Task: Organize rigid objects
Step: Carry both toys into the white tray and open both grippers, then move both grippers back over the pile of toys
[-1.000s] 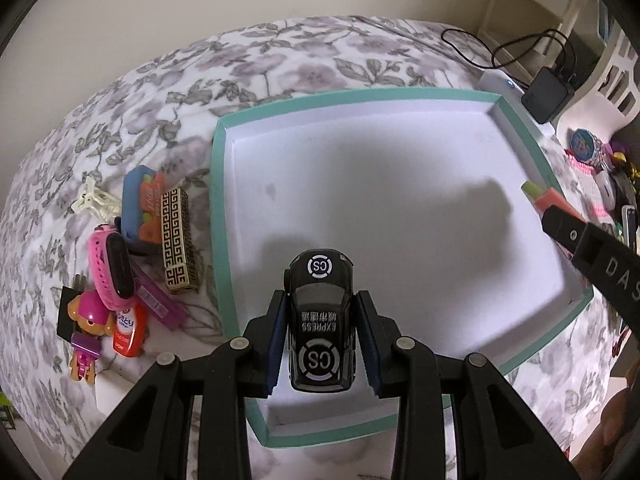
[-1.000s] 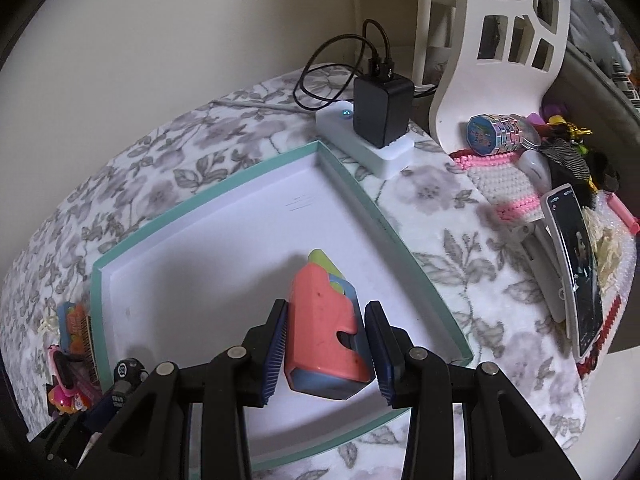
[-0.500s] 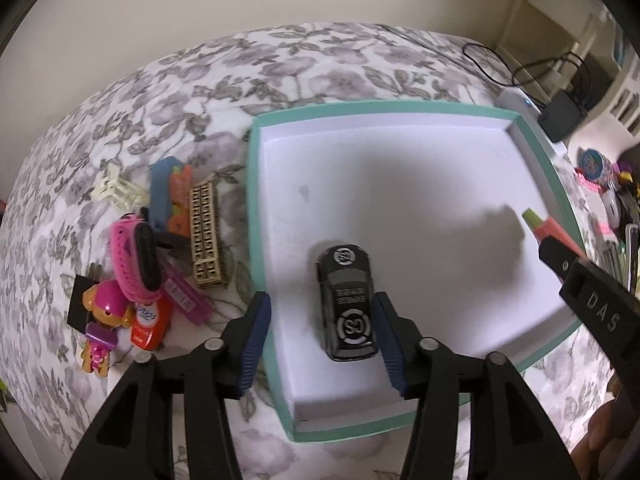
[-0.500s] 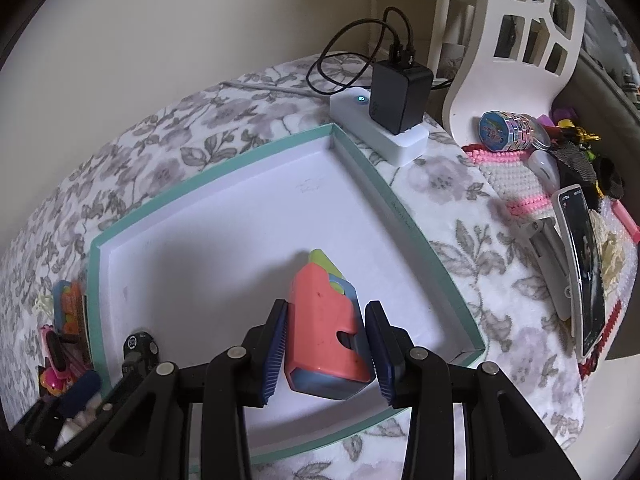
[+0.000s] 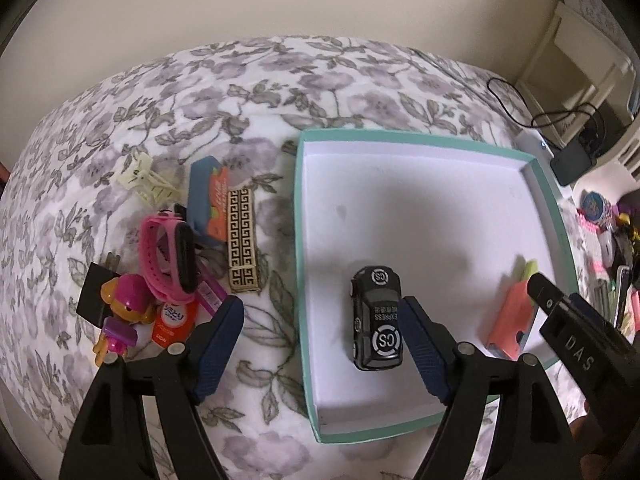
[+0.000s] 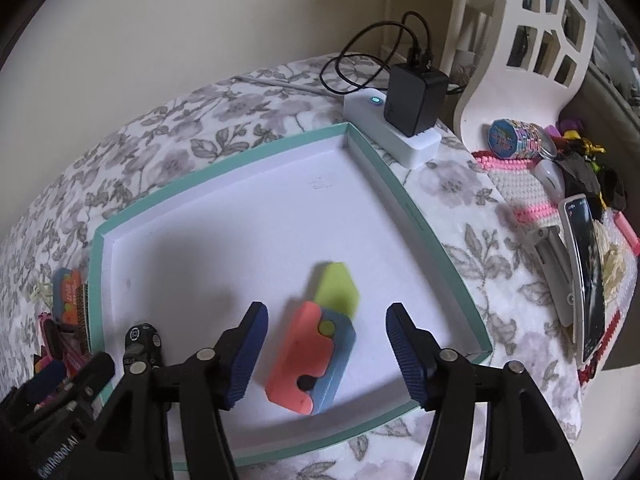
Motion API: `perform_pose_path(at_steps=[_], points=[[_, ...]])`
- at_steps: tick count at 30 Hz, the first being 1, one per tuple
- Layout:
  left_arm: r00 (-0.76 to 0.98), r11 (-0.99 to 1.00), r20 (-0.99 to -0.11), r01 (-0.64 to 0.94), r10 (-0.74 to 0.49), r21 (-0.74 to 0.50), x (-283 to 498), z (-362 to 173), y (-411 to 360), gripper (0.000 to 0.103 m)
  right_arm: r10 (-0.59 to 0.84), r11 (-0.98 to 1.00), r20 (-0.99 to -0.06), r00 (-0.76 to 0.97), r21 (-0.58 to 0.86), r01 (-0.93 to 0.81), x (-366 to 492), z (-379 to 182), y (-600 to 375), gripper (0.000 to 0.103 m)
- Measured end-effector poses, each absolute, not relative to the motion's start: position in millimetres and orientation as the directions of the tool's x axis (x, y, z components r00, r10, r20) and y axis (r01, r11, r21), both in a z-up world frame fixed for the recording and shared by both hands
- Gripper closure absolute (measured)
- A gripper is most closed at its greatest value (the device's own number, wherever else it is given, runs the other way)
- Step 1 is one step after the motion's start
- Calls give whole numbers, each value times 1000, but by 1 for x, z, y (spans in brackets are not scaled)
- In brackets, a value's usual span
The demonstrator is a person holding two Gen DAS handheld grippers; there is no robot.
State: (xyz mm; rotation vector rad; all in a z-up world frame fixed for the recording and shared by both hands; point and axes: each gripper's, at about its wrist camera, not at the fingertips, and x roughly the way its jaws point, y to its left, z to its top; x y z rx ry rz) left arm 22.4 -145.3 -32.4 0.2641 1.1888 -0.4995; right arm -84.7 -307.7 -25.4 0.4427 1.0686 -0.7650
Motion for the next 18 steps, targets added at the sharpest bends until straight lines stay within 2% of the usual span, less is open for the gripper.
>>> perform_pose_path(at_steps=[3, 5, 6, 8, 12, 18], points=[[283, 870, -928, 487, -244, -80, 27, -31, -140, 18, -338, 684, -900, 274, -35, 729, -82, -26, -306, 32], [294, 878, -924, 472, -245, -82, 30, -30, -136, 12, -336, 690, -899, 280, -33, 723, -82, -26, -304, 22], [304, 883, -921, 462, -245, -82, 32, -30, -133, 11, -334, 693, -898, 286, -28, 721, -81, -26, -304, 18], [314, 891, -917, 446, -247, -87, 36, -28, -127, 11, -331, 700, -896, 296, -23, 714, -81, -25, -302, 16], [324, 906, -911, 410, -254, -106, 45, -27, -115, 10, -335, 715, -889, 311, -25, 699, -78, -25, -298, 0], [371, 927, -889, 350, -268, -134, 60, -19, -93, 10, -321, 739, -878, 354, 2, 673, -75, -22, -293, 0]])
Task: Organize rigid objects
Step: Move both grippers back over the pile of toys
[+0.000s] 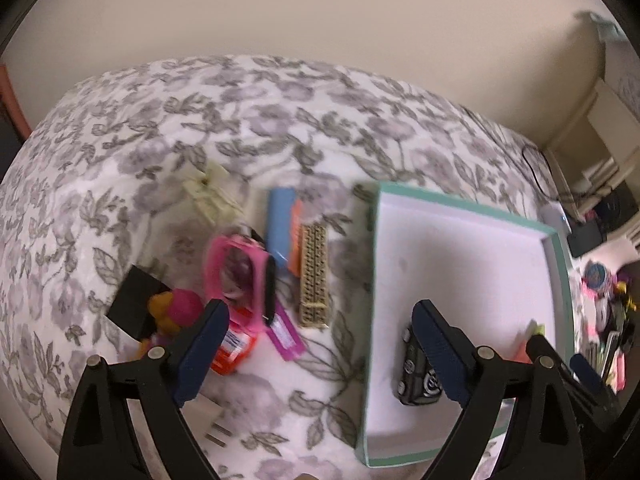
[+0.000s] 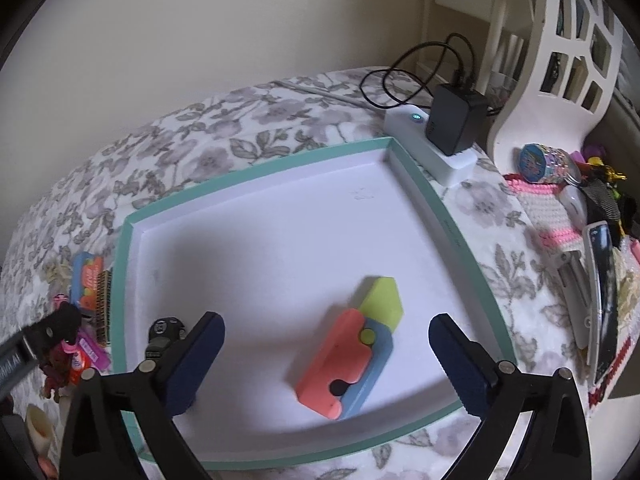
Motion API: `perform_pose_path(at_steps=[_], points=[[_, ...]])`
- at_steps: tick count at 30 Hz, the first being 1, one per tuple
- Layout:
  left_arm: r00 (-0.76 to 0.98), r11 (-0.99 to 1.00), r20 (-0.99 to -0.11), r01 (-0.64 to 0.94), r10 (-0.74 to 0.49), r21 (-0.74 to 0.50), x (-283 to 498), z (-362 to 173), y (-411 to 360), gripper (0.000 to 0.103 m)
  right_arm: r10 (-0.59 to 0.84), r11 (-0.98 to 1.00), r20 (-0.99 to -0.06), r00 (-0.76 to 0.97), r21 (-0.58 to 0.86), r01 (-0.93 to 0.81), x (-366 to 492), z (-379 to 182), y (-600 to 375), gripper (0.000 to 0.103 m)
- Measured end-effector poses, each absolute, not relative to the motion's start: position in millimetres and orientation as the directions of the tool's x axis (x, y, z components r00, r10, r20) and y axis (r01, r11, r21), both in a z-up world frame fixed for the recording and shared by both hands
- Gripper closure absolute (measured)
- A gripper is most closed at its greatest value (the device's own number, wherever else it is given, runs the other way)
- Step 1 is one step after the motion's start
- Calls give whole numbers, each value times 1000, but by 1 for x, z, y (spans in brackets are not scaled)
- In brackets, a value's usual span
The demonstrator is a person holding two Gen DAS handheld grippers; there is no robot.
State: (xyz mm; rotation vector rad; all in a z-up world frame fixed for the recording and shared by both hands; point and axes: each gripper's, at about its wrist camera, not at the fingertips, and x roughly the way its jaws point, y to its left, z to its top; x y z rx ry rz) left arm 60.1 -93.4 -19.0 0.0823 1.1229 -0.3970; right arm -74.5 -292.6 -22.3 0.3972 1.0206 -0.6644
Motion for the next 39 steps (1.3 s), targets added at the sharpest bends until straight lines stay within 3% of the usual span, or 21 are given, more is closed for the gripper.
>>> perform_pose_path(at_steps=[17, 25, 34, 39], points=[[586, 982, -802, 188, -115, -4, 92, 8, -14, 10, -268, 806, -777, 569, 142, 574, -59, -3, -258, 0], [556, 991, -826, 135, -98, -26, 103, 8, 24, 10, -97, 903, -820, 563, 165, 397, -27, -9, -204, 0], [412, 998, -910, 62, -49, -26, 112, -13, 64, 10, 73, 936, -857, 511, 235, 260, 0, -28, -142, 0], [334, 1000, -942, 14, -19, -15, 112, -33, 80, 10, 99, 956, -895, 434, 207, 208, 9, -48, -110, 0]])
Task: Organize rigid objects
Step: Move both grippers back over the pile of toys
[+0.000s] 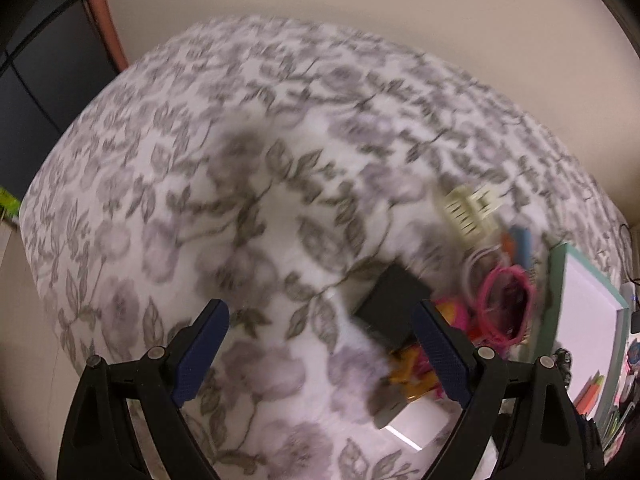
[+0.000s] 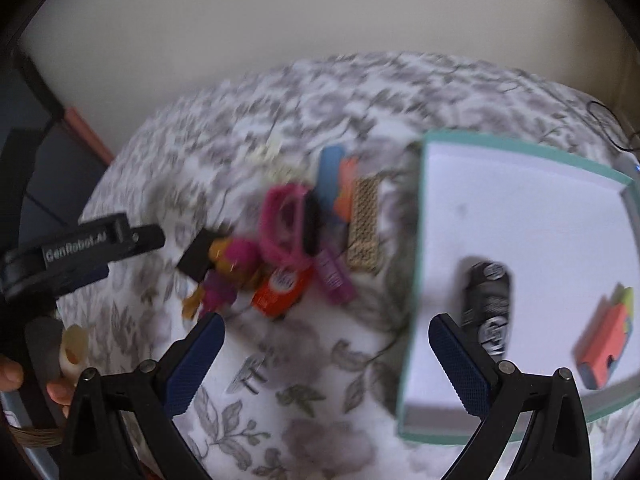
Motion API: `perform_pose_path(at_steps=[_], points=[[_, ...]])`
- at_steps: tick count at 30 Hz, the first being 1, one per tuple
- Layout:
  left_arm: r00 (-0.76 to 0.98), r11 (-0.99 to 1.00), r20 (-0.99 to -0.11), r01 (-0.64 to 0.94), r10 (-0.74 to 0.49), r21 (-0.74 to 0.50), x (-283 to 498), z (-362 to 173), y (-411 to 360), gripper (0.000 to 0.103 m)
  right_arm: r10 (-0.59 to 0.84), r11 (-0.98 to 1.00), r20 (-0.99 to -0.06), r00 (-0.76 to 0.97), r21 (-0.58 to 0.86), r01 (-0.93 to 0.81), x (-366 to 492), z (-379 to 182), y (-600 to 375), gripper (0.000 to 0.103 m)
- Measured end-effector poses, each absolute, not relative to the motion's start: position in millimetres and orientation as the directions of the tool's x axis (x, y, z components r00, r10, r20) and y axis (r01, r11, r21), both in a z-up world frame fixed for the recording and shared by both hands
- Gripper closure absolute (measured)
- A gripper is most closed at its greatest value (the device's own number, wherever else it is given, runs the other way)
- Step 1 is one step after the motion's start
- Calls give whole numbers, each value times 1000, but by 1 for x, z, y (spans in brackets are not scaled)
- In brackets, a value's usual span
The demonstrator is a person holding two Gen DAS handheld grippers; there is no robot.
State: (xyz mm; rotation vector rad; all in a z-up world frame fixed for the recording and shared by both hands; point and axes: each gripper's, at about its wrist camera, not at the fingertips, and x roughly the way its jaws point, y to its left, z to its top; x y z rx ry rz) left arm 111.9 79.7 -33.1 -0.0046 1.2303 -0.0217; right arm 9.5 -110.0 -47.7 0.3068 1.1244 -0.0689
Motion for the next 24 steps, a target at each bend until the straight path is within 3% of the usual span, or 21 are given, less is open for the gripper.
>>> perform_pose_path(at_steps=[11, 21, 24], points=[[203, 997, -978, -68, 44, 31, 108, -70, 106, 10, 144, 974, -935, 324, 191, 118, 20, -81, -65, 0], [201, 992, -979, -123, 24, -1, 110, -69, 123, 10, 69, 995, -950, 306, 89, 50, 29, -91, -40, 0], [194, 993, -981, -119, -2, -26, 112, -69, 124, 10, 65, 993, -948, 311, 91, 71, 31, -89, -46, 6]])
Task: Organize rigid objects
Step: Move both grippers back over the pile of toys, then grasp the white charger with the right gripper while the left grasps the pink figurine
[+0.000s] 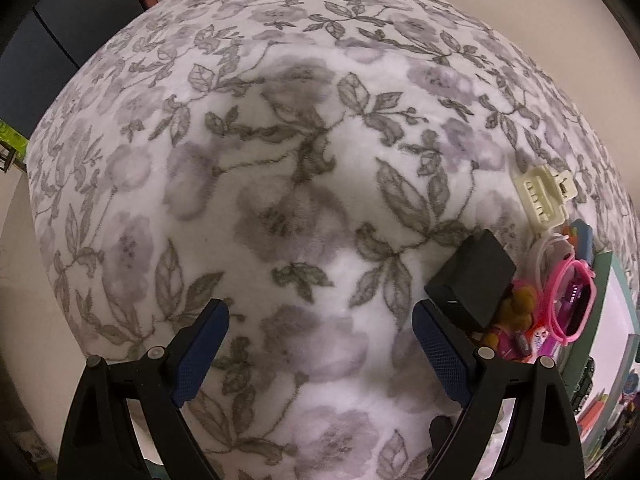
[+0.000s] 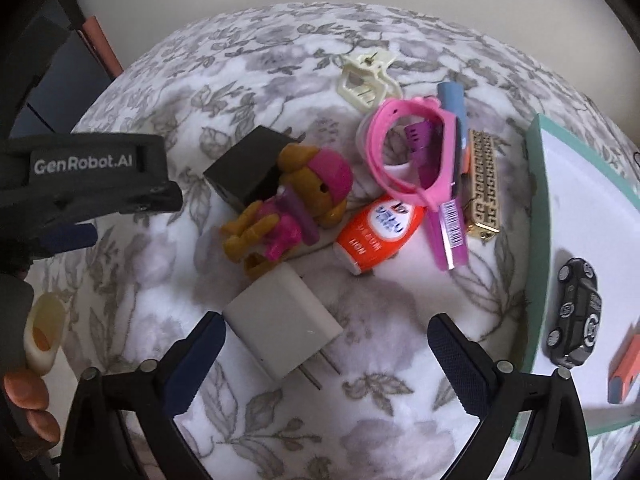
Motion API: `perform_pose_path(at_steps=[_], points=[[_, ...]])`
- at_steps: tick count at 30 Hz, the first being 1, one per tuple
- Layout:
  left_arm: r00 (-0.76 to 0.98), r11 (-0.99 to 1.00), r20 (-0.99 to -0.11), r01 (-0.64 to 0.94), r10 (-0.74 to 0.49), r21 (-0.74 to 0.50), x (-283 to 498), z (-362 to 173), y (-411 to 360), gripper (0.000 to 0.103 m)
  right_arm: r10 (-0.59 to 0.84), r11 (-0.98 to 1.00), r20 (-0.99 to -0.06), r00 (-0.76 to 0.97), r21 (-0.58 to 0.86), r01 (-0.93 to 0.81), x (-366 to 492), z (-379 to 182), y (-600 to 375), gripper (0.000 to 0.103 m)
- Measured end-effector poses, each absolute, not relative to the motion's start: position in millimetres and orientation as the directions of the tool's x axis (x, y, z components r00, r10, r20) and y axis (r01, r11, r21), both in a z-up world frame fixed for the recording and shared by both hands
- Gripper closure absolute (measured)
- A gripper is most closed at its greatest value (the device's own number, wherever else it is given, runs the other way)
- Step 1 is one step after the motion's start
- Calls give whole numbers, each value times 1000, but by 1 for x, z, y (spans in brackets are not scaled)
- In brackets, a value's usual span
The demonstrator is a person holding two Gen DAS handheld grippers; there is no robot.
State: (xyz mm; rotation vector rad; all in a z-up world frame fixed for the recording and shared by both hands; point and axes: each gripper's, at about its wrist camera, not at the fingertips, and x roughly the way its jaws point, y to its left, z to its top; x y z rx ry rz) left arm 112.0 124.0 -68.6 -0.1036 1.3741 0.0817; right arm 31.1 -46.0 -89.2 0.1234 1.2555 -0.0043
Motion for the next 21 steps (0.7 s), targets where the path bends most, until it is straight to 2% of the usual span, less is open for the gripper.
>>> perform_pose_path(at_steps=[1, 5, 7, 11, 13, 17, 21], points=[[192, 992, -981, -118, -16, -39, 112, -69, 124, 10, 65, 992, -949, 309, 96, 85, 32, -89, -51, 9], [191, 992, -980, -108, -49, -70, 112, -67, 120, 10, 76, 984, -955, 286, 118, 134, 30, -90, -64, 12], [188, 991, -980, -98, -66, -86, 111, -66, 115, 10, 75, 982, -957, 282, 120, 149, 29, -89, -71, 19], [172, 988, -979, -83, -112, -128, 109, -64, 104, 10, 77, 978, -957, 278, 127, 165, 27, -88, -77, 20], [160, 986, -978, -78, -132, -146, 107, -64, 95, 10, 79, 977, -958, 276, 130, 171, 27, -88, -80, 26], [136, 981, -976, -69, -170, -180, 107, -69, 89, 10, 82, 972, -960, 266, 136, 192, 22, -85, -88, 29], [118, 977, -973, -57, -200, -208, 106, -71, 79, 10, 95, 965, -960, 265, 155, 213, 18, -83, -96, 39]])
